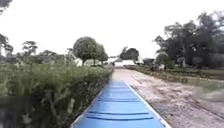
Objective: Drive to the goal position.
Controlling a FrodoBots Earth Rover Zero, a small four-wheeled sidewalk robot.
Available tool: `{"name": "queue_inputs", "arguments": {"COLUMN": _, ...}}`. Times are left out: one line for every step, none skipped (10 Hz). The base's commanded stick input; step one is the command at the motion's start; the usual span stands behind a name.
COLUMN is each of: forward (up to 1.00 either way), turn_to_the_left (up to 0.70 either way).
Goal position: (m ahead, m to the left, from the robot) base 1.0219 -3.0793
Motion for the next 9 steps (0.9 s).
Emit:
{"name": "queue_inputs", "arguments": {"forward": 0.5, "turn_to_the_left": 0.0}}
{"name": "queue_inputs", "arguments": {"forward": 0.5, "turn_to_the_left": 0.0}}
{"name": "queue_inputs", "arguments": {"forward": 0.5, "turn_to_the_left": 0.0}}
{"name": "queue_inputs", "arguments": {"forward": 0.5, "turn_to_the_left": 0.0}}
{"name": "queue_inputs", "arguments": {"forward": 0.5, "turn_to_the_left": 0.0}}
{"name": "queue_inputs", "arguments": {"forward": 0.5, "turn_to_the_left": 0.0}}
{"name": "queue_inputs", "arguments": {"forward": 0.5, "turn_to_the_left": 0.0}}
{"name": "queue_inputs", "arguments": {"forward": 0.5, "turn_to_the_left": 0.0}}
{"name": "queue_inputs", "arguments": {"forward": 0.5, "turn_to_the_left": 0.0}}
